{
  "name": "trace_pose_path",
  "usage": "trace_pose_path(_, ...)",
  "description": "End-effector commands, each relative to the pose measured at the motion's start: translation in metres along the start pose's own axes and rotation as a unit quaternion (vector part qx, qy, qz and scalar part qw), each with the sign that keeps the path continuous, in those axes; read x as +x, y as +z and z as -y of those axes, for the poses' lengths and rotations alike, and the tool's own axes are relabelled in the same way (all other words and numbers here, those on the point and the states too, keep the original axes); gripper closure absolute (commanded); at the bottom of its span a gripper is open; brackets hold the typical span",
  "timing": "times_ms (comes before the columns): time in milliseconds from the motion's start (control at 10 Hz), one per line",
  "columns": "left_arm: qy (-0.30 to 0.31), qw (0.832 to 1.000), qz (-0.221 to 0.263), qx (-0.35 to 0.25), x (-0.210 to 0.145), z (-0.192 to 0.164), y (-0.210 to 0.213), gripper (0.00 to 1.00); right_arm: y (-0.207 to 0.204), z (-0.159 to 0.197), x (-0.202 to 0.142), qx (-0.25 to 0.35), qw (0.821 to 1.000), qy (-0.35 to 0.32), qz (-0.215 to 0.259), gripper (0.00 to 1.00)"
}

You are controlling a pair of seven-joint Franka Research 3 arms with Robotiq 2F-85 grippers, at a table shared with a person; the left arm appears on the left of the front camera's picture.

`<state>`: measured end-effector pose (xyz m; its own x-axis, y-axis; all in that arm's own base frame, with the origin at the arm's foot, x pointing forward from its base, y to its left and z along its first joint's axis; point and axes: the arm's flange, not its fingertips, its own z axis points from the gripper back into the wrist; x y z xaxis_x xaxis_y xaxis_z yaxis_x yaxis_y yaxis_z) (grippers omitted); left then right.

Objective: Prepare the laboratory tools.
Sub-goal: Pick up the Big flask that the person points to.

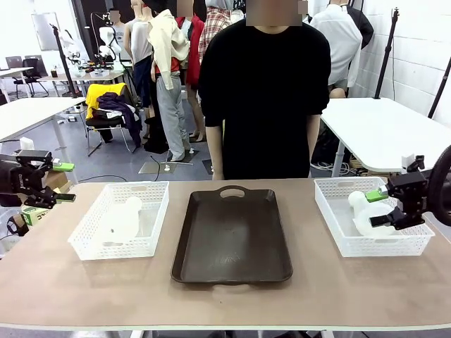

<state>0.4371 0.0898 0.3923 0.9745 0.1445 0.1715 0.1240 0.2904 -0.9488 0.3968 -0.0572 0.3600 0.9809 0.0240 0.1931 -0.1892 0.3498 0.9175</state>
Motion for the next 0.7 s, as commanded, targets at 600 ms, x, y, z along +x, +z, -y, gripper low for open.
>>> trace_pose_path(600, -0.028, 0.996, -0.023, -0.08, 0.0, -0.003, 0.004, 0.0, 0.035, -0.011, 0.014, 0.023, 0.999, 0.007, 0.033, 0.0)
